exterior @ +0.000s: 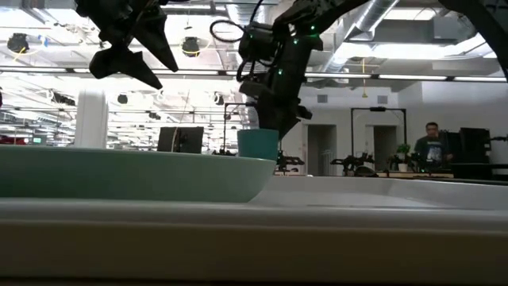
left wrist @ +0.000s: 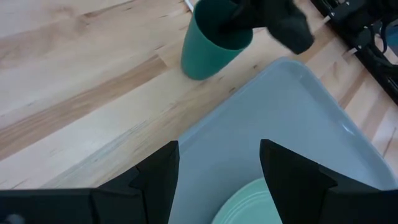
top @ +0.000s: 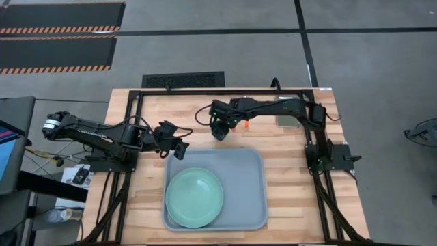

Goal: Pick and place plate/cup/fork/spoon on tray
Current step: Put the green cup to the top of the green plate on the blue serving tray

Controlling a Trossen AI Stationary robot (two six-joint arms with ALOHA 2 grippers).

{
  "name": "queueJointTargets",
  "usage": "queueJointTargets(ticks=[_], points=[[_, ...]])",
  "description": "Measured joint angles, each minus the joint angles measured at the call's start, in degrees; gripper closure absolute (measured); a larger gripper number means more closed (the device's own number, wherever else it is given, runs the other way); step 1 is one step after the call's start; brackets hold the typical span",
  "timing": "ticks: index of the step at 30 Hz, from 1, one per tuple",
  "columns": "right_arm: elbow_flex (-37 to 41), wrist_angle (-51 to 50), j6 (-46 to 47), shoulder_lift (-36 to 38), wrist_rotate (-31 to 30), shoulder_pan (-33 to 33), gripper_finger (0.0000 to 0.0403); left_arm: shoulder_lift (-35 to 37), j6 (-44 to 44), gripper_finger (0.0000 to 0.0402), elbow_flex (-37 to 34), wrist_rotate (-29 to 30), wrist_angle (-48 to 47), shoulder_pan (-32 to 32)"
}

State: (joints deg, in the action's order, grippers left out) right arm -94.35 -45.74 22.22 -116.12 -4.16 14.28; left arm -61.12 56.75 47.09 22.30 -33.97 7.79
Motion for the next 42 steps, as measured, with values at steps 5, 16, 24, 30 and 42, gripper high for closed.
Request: queueJointTargets(ticks=[5, 16, 24, 30, 42], points=[[0.0, -0.1, 0.2, 2.5, 0.2, 0.0, 0.0194, 0.0, 0.0, 0.0191, 0.0, 0.9, 0.0, 0.0], [0.0, -10.9, 0.3, 18.8, 5.6, -0.8, 0.0197, -0.9, -5.0, 0.0191, 0.0, 3.0, 9.3, -4.0], [0.0, -22.3, 5.5, 35.0, -3.2, -6.6, 0.0198, -10.6, -11.9, 0.0191, 3.8, -6.5, 14.1, -14.3], [0.0, -26.6, 12.2, 42.2, -12.1, -12.8, 0.0199, -21.5, -18.8, 0.0191, 13.5, -7.8, 11.9, -17.9], [0.0, -29.7, 15.9, 43.9, -18.9, -22.0, 0.0202, -37.2, -23.1, 0.0191, 23.2, -12.7, 6.0, -21.5]])
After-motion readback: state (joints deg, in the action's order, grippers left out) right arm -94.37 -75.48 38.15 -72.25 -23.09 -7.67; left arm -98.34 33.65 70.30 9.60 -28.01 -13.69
